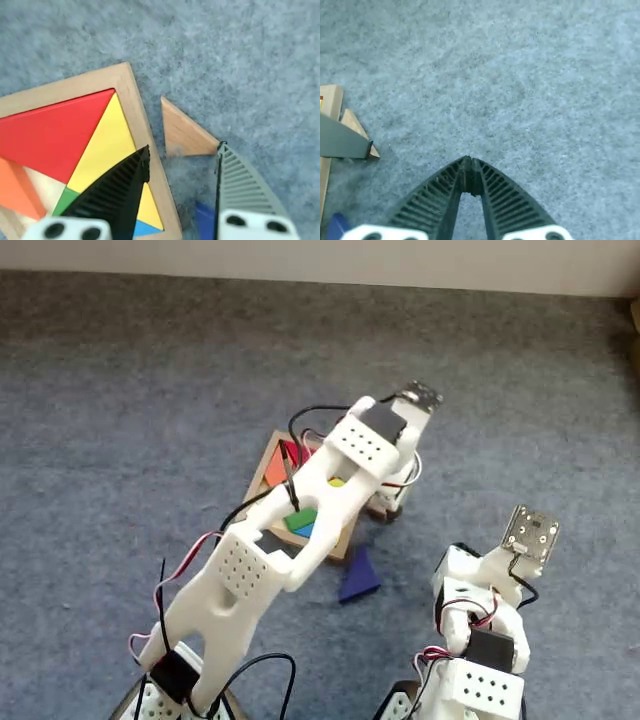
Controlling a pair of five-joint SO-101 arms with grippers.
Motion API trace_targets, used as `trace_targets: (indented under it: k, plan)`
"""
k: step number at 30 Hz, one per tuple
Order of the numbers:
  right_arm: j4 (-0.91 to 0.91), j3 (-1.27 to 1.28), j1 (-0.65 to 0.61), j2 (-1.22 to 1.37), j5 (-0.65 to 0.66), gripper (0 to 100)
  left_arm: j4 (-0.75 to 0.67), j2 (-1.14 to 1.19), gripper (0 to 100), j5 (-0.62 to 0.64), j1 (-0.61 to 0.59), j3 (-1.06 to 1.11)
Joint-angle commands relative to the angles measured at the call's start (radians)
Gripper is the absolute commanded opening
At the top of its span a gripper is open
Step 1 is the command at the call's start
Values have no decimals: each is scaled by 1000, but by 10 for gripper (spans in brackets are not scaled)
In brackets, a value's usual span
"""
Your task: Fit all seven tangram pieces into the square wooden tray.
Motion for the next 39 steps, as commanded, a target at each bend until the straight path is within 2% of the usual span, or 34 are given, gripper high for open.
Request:
trace_targets:
  k: [1,10,14,19,25,30,39]
  plan:
    - [-21,104,12,-16,6,12,-35,28,226,6,19,-47]
    - [-21,104,12,-16,6,12,-68,84,226,2,38,-48]
    - [-21,104,12,-16,6,12,-68,84,220,-54,59,-47]
    - [-21,104,12,-16,6,12,-69,81,220,-55,51,-48]
    - [-21,104,12,-16,6,12,-132,77,225,-51,33,-48]
    - [-21,104,12,-16,6,12,-190,77,226,64,28,-48]
    - [-21,104,10,-16,6,12,-222,87,221,77,27,-42]
